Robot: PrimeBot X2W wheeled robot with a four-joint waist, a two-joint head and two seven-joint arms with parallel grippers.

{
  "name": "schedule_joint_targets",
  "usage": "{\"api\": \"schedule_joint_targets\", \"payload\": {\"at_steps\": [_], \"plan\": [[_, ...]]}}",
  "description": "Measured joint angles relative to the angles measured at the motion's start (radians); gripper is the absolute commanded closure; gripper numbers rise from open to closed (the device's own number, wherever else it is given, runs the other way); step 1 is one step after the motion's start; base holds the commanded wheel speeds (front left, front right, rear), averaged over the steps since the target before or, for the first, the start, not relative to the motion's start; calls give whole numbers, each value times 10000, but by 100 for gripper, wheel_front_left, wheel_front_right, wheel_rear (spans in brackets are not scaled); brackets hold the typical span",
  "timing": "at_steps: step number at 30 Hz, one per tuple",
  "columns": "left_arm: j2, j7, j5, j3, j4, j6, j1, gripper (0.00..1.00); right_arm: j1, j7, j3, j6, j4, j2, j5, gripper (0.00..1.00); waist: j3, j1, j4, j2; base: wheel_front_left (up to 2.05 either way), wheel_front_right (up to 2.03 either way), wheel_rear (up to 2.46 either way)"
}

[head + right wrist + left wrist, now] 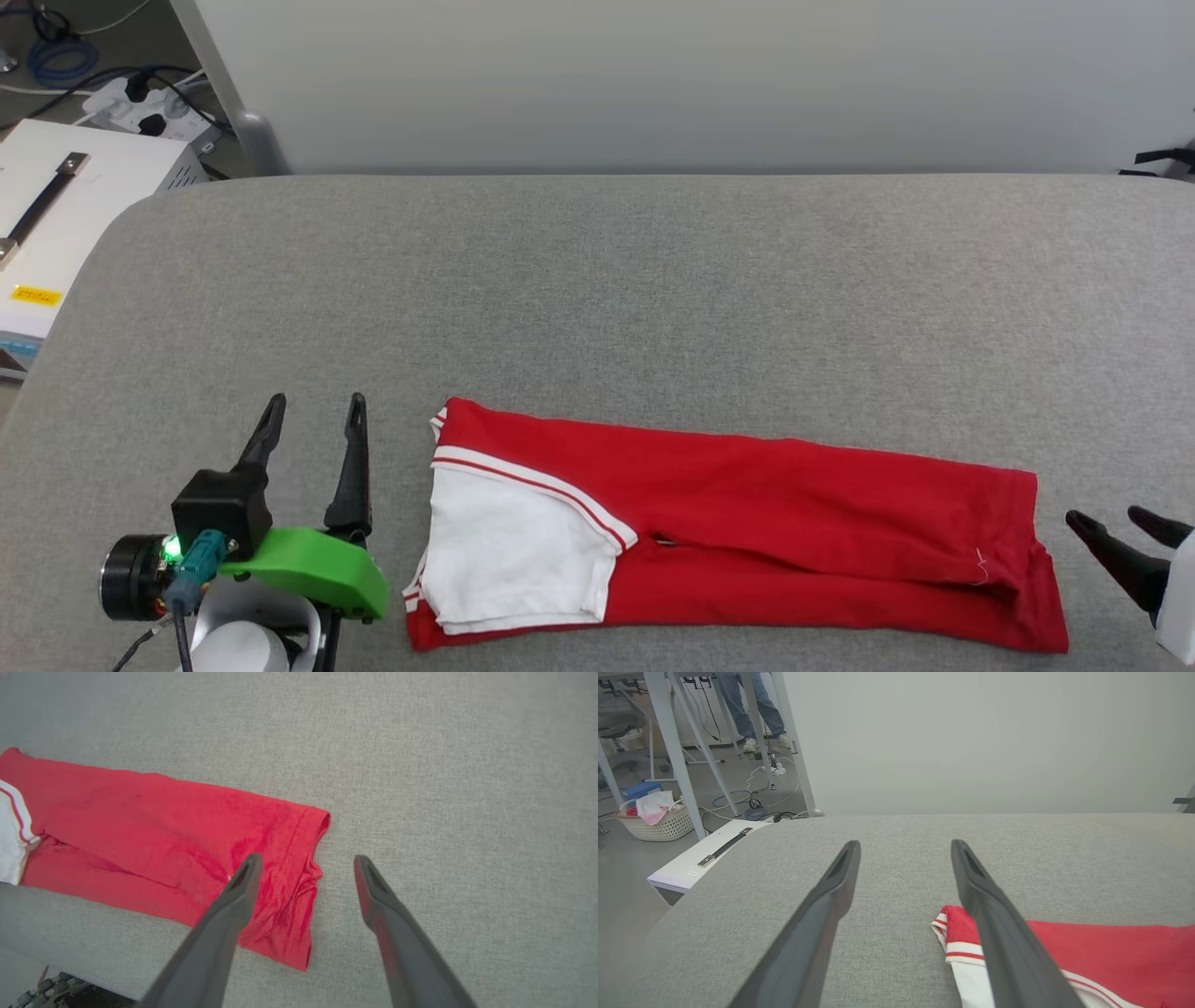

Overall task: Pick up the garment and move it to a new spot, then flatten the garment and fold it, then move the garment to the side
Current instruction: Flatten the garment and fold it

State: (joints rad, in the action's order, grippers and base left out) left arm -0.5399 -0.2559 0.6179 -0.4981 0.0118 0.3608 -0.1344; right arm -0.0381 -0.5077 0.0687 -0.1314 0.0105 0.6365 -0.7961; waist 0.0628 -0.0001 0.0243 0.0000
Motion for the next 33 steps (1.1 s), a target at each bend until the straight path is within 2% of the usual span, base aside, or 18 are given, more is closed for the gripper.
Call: {"api": "schedule_joint_targets", "payload": {"at_steps": [5,10,16,21,31,32,33], "plan": [[884,0,-1080,1129,-209,-265,588,0,43,-1185,81,0,-422,42,-443,0,267,0,190,0,0,0,0],[1632,0,-1925,1902,-255,-805,772,0,380,-1578,12,0,-991,-63,-646,0,584,0,448,0,0,0,0],[2429,0,-2702,2612,-178,-1521,778,0,897,-1670,117,2,-1693,-244,-759,0,1069,0,789,0,0,0,0],[3080,0,-3331,2993,88,-2115,778,0,1111,-1649,662,4,-1983,-424,-945,0,1404,0,1105,0,0,0,0],[4113,0,-4265,3718,451,-2978,900,0,1296,-1131,1503,59,-2159,-456,-1051,0,1549,0,1289,0,0,0,0],[4165,0,-4370,3800,481,-3055,930,0,1313,-1049,1572,58,-2222,-422,-1034,24,1541,0,1279,0,0,0,0],[4201,0,-4449,3868,504,-3112,952,0,1323,-970,1630,58,-2272,-393,-1011,99,1530,0,1267,0,0,0,0]]}}
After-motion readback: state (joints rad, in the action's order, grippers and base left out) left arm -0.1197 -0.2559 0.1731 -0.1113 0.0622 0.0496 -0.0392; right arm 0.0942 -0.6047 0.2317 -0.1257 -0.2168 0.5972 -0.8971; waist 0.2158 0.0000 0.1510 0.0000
